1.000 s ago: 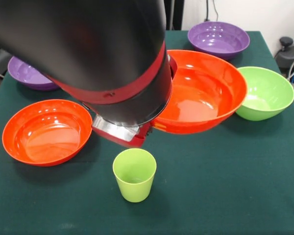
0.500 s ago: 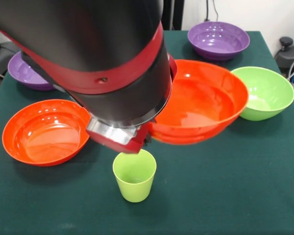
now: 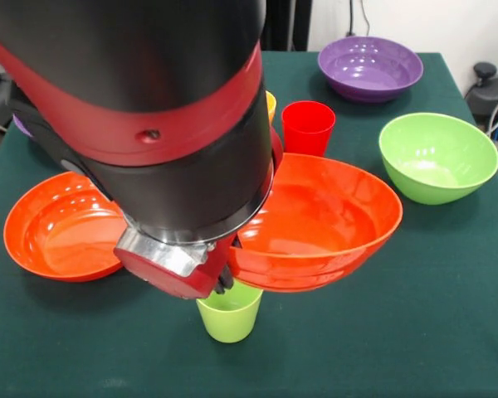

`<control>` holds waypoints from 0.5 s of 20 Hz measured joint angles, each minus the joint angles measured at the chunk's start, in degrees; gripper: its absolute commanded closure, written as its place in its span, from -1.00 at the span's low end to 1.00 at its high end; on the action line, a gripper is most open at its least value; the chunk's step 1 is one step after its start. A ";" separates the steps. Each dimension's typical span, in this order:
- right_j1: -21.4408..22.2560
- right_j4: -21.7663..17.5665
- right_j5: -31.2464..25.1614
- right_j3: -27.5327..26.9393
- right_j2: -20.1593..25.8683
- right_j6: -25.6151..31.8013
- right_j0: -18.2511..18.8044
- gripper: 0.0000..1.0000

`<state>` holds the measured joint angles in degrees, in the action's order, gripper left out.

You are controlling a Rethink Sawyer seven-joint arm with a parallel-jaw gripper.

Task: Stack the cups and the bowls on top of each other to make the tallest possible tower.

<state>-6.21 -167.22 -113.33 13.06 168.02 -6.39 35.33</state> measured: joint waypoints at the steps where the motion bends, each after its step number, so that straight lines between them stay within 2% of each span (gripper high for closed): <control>1: 0.01 0.00 0.28 0.00 0.00 0.00 0.00 1.00; 10: 0.28 0.01 0.71 0.01 -1.40 0.09 -0.01 1.00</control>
<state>-5.93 -167.21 -112.63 13.07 166.62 -6.30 35.32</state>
